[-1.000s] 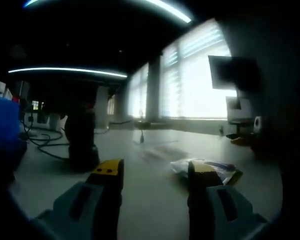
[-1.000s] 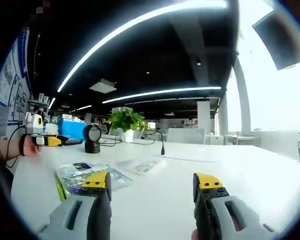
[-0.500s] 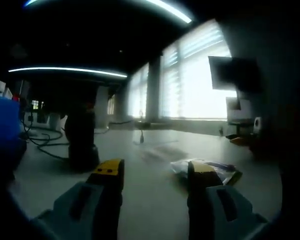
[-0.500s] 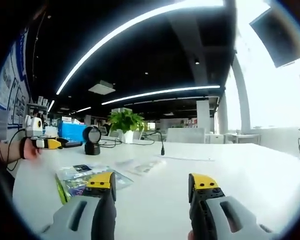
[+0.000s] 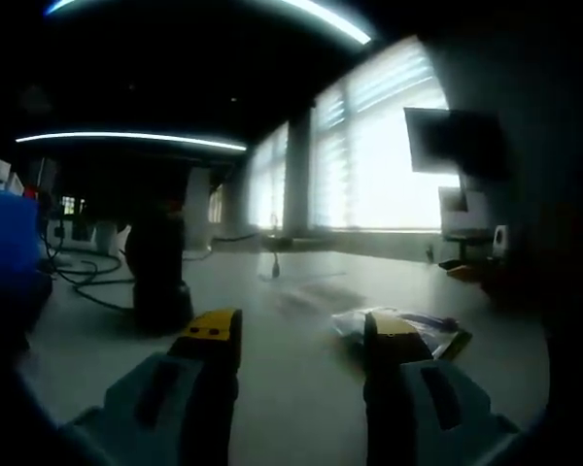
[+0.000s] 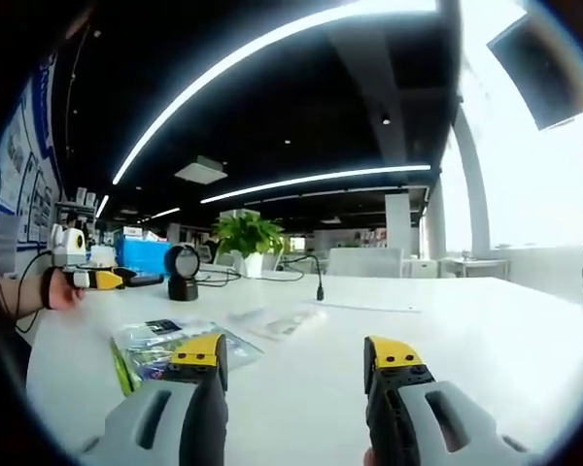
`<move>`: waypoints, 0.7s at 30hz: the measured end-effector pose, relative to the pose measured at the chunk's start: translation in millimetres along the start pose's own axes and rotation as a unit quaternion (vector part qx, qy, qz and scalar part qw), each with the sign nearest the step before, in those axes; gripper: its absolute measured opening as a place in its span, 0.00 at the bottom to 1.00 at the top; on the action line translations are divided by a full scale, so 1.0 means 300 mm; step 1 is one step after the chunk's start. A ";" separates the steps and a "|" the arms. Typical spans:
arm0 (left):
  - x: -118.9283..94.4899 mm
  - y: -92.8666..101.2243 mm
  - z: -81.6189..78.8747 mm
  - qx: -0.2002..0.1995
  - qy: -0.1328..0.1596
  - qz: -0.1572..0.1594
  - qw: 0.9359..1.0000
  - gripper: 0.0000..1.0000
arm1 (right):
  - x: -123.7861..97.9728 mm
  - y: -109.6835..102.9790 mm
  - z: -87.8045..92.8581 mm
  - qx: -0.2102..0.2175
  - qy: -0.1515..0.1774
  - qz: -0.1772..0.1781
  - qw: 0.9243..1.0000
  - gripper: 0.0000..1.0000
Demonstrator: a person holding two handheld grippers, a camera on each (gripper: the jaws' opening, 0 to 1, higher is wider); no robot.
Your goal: Clip sheet goods on table flip sheet goods clip sheet goods scan sheet goods put sheet goods back to table
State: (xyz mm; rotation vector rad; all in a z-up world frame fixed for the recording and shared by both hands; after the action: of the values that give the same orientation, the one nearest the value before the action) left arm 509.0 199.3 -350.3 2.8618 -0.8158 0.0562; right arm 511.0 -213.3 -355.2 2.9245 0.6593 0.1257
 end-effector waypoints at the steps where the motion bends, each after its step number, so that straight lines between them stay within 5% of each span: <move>1: 0.000 0.000 0.000 0.000 0.000 0.000 1.000 0.43 | 0.000 -0.002 -0.001 0.000 0.000 0.000 1.000 0.50; 21: 0.001 0.000 0.001 0.003 -0.002 0.000 1.000 0.43 | 0.001 -0.003 -0.004 0.002 -0.002 0.003 1.000 0.48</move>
State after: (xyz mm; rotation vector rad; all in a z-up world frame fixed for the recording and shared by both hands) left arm 509.3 199.1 -350.6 2.8687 -0.8177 0.0533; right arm 510.6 -212.2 -354.3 2.9294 0.6494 0.1190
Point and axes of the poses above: the point that each gripper's makers call its tool centre point, and the gripper's own axes: x roughly forward along the fingers, y roughly to its right, z roughly out of its underside, the point moved 9 cm from there along -x, roughly backward along the fingers, and after that the axes turned 7 degrees about -x, right-handed, at the moved point
